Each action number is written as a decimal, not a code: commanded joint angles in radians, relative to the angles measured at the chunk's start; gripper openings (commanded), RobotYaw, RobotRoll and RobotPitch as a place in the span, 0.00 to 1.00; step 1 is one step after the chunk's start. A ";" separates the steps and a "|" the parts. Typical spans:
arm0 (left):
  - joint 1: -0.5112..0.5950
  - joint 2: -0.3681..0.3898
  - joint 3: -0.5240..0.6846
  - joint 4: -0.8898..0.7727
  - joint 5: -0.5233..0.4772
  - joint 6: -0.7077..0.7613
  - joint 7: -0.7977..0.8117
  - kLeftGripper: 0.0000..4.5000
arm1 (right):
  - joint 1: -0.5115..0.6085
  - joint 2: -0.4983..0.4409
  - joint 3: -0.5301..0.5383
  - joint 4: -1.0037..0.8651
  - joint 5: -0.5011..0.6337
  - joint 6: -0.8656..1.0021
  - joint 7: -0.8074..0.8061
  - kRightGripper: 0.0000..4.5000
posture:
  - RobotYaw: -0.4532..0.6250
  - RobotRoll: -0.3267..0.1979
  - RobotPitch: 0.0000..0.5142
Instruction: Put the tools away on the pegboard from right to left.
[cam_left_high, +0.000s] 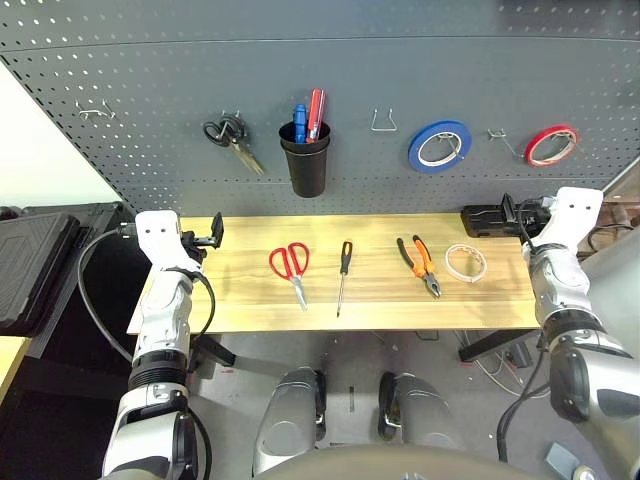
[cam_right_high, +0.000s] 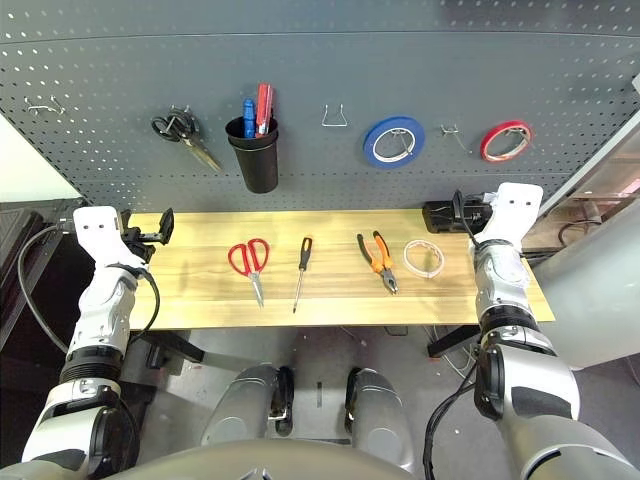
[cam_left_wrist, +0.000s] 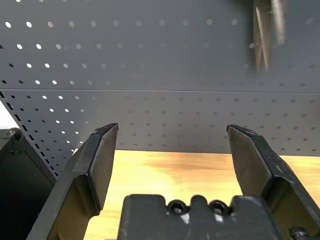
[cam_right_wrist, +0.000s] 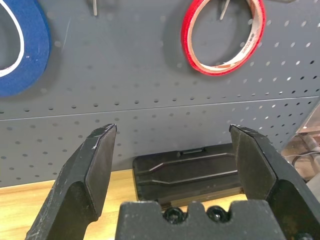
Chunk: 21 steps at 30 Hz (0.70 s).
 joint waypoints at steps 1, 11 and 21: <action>-0.010 0.008 -0.001 0.003 -0.003 -0.001 -0.001 0.99 | 0.012 0.000 -0.007 0.011 0.002 -0.005 -0.007 1.00 | 0.56 0.62 0.19; 0.036 -0.012 -0.055 -0.105 -0.008 0.076 -0.060 0.99 | 0.045 -0.041 0.032 -0.036 -0.015 0.164 0.070 1.00 | 0.55 0.62 0.24; 0.275 0.079 -0.258 -0.594 -0.026 0.294 -0.323 0.99 | 0.040 -0.217 0.137 -0.099 -0.072 0.331 0.357 1.00 | 0.56 0.62 0.36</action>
